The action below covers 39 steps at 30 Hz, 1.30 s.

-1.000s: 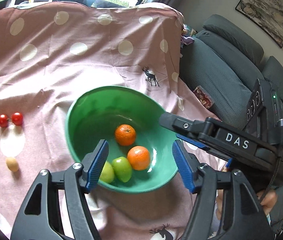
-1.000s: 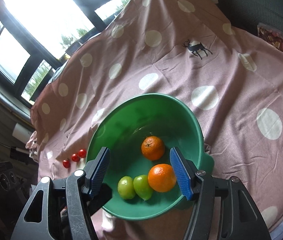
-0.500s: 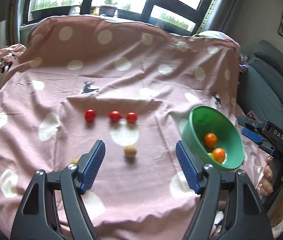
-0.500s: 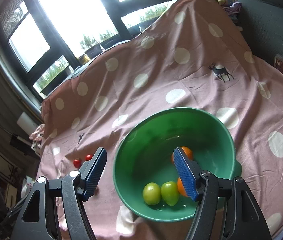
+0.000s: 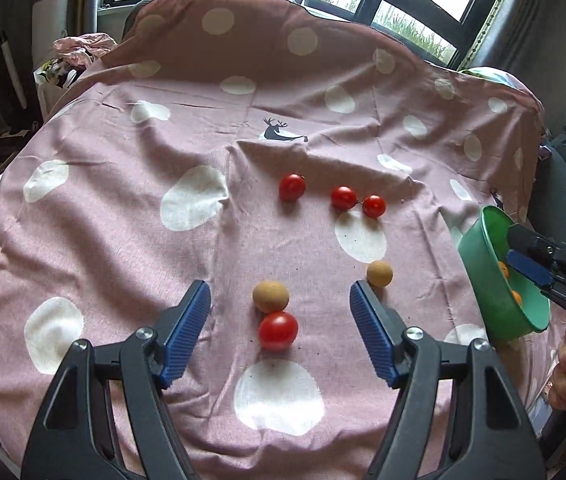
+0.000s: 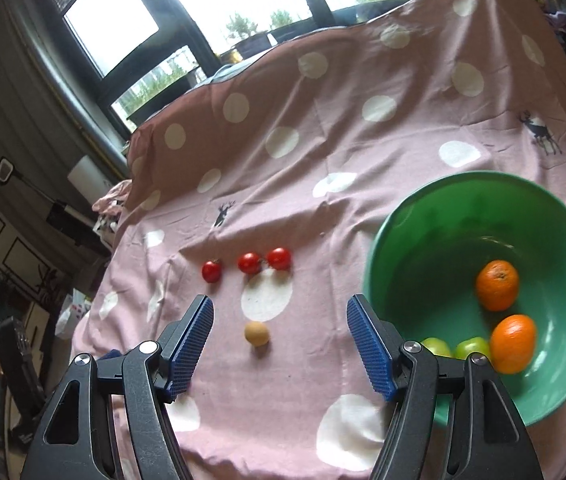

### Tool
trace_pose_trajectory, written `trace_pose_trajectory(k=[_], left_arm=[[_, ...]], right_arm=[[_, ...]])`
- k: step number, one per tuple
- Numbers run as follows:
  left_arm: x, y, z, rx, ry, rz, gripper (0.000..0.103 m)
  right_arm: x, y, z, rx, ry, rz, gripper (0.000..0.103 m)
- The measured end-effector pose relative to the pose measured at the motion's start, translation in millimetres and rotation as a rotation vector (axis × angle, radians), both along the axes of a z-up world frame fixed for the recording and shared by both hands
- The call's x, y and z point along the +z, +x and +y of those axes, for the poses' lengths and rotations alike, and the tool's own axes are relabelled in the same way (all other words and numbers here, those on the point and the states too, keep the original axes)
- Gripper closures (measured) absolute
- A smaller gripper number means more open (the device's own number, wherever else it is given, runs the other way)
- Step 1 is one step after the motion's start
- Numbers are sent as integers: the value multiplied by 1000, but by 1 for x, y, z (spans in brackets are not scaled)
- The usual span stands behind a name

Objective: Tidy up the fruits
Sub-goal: 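Move the open right gripper back to the red cherry tomatoes, then close the right gripper around one red cherry tomato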

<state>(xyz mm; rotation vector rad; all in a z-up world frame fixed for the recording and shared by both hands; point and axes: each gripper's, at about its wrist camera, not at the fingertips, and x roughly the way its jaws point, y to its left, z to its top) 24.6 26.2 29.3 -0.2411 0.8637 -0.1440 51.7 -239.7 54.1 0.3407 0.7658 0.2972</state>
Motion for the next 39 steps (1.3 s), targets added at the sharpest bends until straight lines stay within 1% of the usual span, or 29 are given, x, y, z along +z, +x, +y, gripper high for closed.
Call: trace_pose_trajectory(k=[2,5,8,9,10,12,14,16,18,21,22,23,24,28,32,34,36,37,39], left_arm=[[-1,-1,-5,-25,5,-7,32],[-5,-1,-9,-61,2,11,34],[-10,1,-8,-56,3,34,37],[-13,2,-8,-53,7,41,40],[-15,3,-8,-51,16,49,42],[-20,6,-11,-55,43,63,42],[-25,10,-12,-61,49,94,43],[-30,12,-13,-71,60,120,46],[-33,14,-14,-74,74,133,49],[-36,15,-12,-75,65,150,51],[-38,17,-10,-72,62,158,52],[-39,19,-9,-66,59,167,53],[-41,19,-8,-62,53,177,55],[-48,22,-9,-65,52,206,62],[-53,24,-10,-63,47,220,67],[-55,24,-12,-65,57,216,69],[-57,24,-14,-68,59,215,72],[-58,25,-14,-67,53,215,75],[-59,24,-14,-70,45,217,75]], right_arm=[[-8,5,16,37,0,28,33],[-20,12,39,101,-10,72,33],[-33,22,55,175,37,140,33],[-35,25,58,184,37,151,33],[-37,30,60,176,27,163,33],[-38,39,62,148,-4,179,34],[-38,52,63,118,-30,187,39],[-37,68,62,54,-65,193,43],[-35,85,61,-20,-112,193,51],[-39,107,62,-73,-164,211,56],[-42,114,62,-78,-168,223,58],[-46,120,64,-75,-170,237,63],[-49,124,64,-72,-168,249,64],[-56,135,68,-77,-153,255,64],[-65,144,72,-83,-168,282,65],[-69,146,72,-90,-182,283,67],[-72,148,72,-88,-184,286,72],[-74,148,72,-88,-187,285,72],[-73,147,73,-88,-208,263,73]])
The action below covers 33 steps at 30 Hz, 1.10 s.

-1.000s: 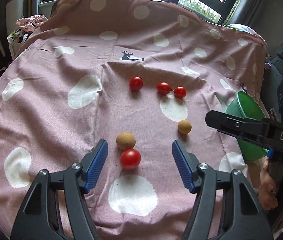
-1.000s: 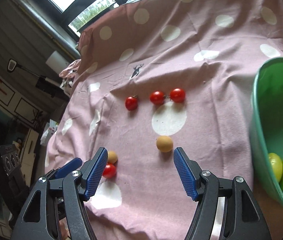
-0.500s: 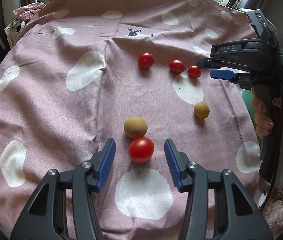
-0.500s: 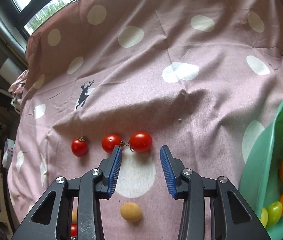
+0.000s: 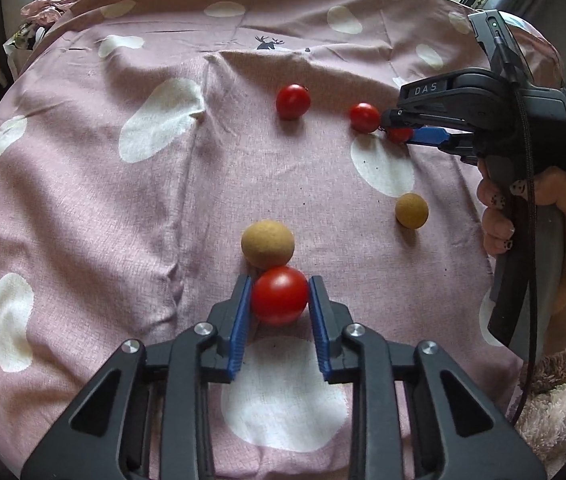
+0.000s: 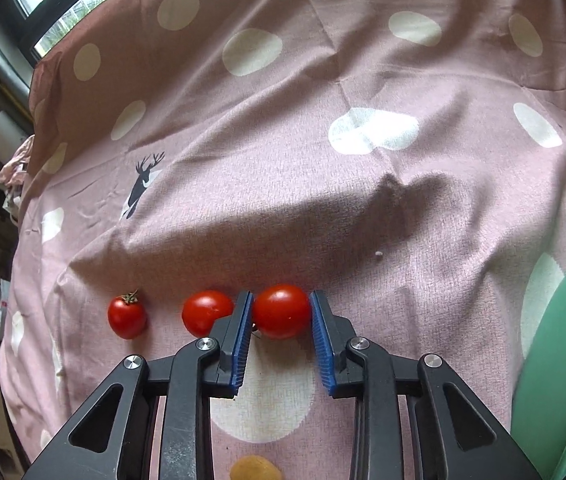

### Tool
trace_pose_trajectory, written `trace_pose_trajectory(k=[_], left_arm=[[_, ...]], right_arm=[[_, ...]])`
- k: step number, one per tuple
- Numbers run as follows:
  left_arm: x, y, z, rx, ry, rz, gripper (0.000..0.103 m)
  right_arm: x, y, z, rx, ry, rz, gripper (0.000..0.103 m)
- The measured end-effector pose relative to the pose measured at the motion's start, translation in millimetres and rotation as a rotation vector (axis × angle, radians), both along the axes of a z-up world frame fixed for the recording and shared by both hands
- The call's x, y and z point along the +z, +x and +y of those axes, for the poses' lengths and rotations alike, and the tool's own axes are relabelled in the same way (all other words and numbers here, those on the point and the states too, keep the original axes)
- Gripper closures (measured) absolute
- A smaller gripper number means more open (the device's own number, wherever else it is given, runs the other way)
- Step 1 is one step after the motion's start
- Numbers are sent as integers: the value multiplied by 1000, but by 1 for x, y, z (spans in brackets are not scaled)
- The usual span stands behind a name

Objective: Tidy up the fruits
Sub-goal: 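Close the right gripper around one red cherry tomato, then carry the cherry tomato in the right gripper over the green bowl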

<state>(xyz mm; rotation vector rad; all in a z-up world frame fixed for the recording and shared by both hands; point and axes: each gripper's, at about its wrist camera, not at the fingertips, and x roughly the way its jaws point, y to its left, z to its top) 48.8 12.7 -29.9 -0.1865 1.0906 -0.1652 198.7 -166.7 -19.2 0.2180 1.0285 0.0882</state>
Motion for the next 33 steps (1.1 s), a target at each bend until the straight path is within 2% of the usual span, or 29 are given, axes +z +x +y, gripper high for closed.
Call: trace_pose_trajectory(k=[6,14,24,30,33], left_arm=[[1,0,-2,-3,4,-7,75],[13,-7,-3,-4,-29,-56,75],[37,-20,2,9,-126,-160,75],[48,-26,-3,11,-140,-211,75],[56,-30,-7,0,-173,-246,75]], right_arm=[[3,-10,-7,-13,25,-20,73],[25,-51,-13,36,-7,-61,73],[45,-120,-39,72,130,-113,73],[47,-137,-56,23,177,-153,73],[54,-142,-60,0,150,-182,73]])
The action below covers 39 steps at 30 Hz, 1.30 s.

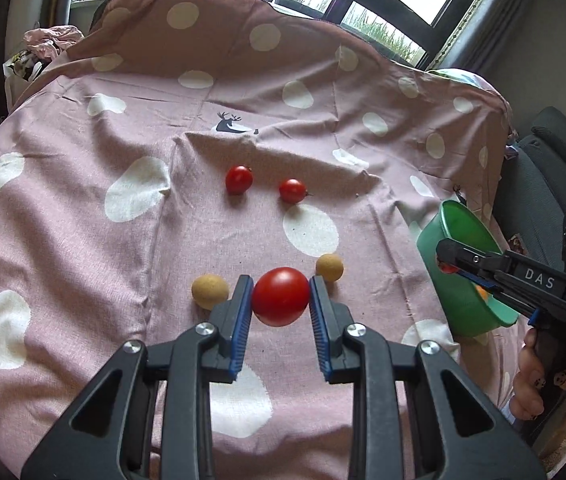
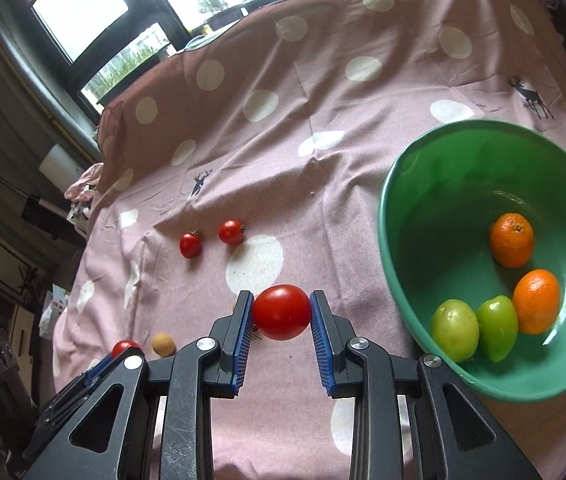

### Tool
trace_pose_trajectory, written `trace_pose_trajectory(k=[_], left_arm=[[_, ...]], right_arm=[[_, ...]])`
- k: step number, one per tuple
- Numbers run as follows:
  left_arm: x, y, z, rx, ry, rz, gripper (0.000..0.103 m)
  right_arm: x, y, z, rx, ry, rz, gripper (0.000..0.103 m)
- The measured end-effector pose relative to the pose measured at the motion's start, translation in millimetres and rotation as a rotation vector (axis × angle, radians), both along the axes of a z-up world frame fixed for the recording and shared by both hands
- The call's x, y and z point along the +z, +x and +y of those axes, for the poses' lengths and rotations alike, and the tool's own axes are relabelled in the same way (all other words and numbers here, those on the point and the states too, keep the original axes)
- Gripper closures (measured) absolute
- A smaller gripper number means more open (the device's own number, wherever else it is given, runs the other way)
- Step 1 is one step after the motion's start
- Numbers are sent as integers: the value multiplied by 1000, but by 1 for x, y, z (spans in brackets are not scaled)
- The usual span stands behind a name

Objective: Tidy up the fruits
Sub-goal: 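Carry the cherry tomato in the right gripper over the green bowl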

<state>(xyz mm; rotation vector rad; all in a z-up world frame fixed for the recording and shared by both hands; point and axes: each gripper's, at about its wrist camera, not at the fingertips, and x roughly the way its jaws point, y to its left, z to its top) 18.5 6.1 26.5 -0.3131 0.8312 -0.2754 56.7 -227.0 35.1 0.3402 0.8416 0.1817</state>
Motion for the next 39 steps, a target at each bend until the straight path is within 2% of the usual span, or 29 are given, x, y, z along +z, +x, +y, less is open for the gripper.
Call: trace_pose_trajectory(k=[10,15,18,26,31,39], left_arm=[[39,-11,-22,-29,-57,-103,75],[57,-11,-45,-48,-39,-149,75],[64,-9,-62,-76,-58,-164,75],[71,2,-118,-184,-50,-159,75],[71,9,-143,-228,-73,-141,75],[74,12,-181,-270,-51,-142,75]], right_arm=[[25,-19,-21,-37,17,-87,73],[35,-26,-41,-64,65,-114,73],[41,-31,-54,-103,70,-131,73],[47,-40,-92,-195,78,-145,73],[50,-48,-122,-250,110,-162,73],[42,-56,-166,-327,153,-152,73]])
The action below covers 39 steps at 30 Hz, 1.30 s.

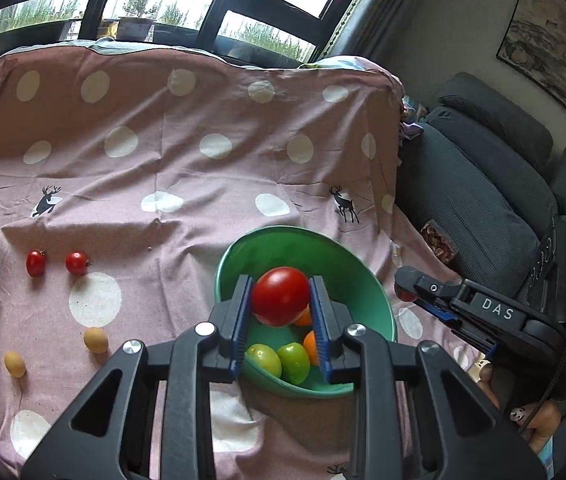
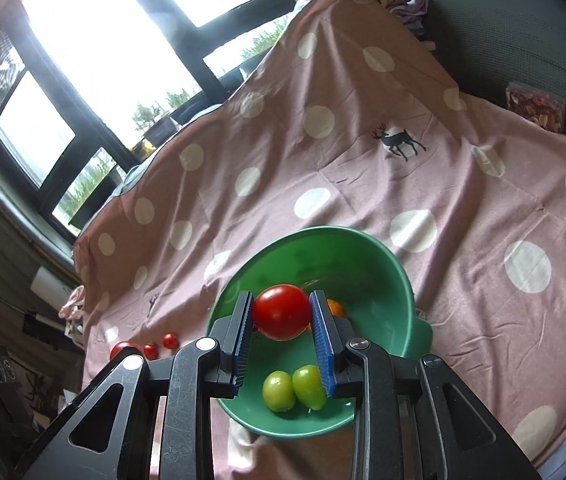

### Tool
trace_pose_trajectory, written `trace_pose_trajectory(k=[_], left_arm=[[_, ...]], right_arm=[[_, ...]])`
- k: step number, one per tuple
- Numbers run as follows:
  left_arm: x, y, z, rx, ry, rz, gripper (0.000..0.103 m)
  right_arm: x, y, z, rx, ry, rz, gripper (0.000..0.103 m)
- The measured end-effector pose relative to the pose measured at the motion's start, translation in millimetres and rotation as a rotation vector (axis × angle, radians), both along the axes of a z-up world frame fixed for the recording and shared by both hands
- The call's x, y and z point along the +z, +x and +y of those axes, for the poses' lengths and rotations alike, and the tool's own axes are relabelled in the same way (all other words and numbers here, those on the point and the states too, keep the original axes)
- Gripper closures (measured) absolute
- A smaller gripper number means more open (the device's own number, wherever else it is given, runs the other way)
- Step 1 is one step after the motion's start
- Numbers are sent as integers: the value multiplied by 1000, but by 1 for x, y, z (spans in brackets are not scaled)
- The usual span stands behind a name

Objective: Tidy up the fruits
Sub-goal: 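Carry the cherry tomato in the right gripper over the green bowl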

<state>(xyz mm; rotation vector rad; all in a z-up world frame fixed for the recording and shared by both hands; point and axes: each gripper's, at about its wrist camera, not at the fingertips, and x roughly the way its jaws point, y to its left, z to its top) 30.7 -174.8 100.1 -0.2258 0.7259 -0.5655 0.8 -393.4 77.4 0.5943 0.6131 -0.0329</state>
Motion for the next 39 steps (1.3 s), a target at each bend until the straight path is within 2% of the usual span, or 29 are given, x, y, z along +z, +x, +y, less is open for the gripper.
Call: trace_pose_trajectory(k=[9,17,39], left_arm=[[-7,4,-32,-41,26,18,75],[-23,11,-54,-62,58,61,75],[-48,19,-77,-90,116,109,75]], right_arm=[[-10,-1,-25,-43,48,23,73],[-19,5,-30,-53,20,63,73],[-32,16,-34,-38,20,119,73]])
